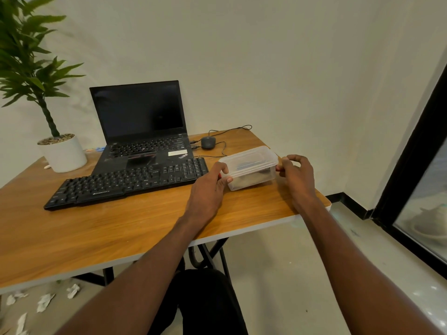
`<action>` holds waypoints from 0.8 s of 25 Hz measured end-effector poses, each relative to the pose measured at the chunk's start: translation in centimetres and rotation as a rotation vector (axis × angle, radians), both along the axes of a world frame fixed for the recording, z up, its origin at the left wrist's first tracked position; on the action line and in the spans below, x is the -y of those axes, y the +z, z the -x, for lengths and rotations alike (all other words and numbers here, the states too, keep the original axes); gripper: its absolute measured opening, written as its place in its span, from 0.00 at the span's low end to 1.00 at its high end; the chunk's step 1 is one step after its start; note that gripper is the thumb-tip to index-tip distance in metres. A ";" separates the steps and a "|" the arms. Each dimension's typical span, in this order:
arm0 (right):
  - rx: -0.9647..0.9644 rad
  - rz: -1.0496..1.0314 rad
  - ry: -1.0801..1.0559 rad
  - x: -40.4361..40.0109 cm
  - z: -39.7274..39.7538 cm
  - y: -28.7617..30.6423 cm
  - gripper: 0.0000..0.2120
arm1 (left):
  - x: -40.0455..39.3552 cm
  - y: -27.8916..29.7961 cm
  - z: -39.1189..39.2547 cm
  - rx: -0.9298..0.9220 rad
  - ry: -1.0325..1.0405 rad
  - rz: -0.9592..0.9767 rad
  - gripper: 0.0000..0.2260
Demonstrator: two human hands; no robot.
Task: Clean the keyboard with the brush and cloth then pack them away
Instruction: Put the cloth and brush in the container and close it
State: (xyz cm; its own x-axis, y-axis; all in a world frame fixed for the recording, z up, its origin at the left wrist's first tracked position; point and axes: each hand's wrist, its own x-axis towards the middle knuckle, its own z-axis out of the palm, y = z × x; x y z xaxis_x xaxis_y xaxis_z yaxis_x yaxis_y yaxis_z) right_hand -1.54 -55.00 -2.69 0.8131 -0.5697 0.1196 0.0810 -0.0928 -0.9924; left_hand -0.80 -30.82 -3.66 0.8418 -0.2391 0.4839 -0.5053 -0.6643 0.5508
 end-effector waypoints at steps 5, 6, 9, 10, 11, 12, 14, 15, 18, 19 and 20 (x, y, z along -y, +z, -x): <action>0.136 -0.224 0.056 1.0 1.0 0.3 0.15 | 0.0 0.1 0.2 0.018 -0.006 0.001 0.06; 0.157 -0.233 0.073 1.1 1.1 0.2 0.14 | 0.0 0.1 0.3 0.018 -0.018 -0.008 0.06; 0.069 -0.006 -0.061 0.4 1.0 -0.2 0.15 | 0.2 0.2 0.6 0.031 -0.034 -0.030 0.08; 0.025 0.085 -0.113 0.1 0.9 -0.3 0.15 | 0.2 0.2 0.6 0.031 -0.033 -0.031 0.08; -0.012 0.154 -0.138 -0.2 0.7 -0.3 0.16 | 0.2 0.2 0.5 0.027 -0.032 -0.029 0.09; -0.046 0.222 -0.141 -0.3 0.5 -0.4 0.16 | 0.2 0.2 0.5 0.025 -0.031 -0.026 0.09; -0.119 0.372 -0.129 -0.5 0.1 -0.5 0.14 | 0.2 0.1 0.5 0.029 -0.029 -0.023 0.09; -0.143 0.424 -0.125 -0.6 0.0 -0.5 0.15 | 0.2 0.1 0.5 0.033 -0.029 -0.024 0.09; -0.172 0.486 -0.100 -0.6 -0.4 -0.7 0.19 | 0.1 0.1 0.5 0.032 -0.028 -0.029 0.09; -0.179 0.480 -0.083 -0.5 -0.4 -0.7 0.19 | 0.1 0.1 0.5 0.031 -0.026 -0.025 0.09; -0.183 0.459 -0.067 -0.4 -0.5 -0.7 0.19 | 0.1 0.2 0.5 0.030 -0.025 -0.022 0.09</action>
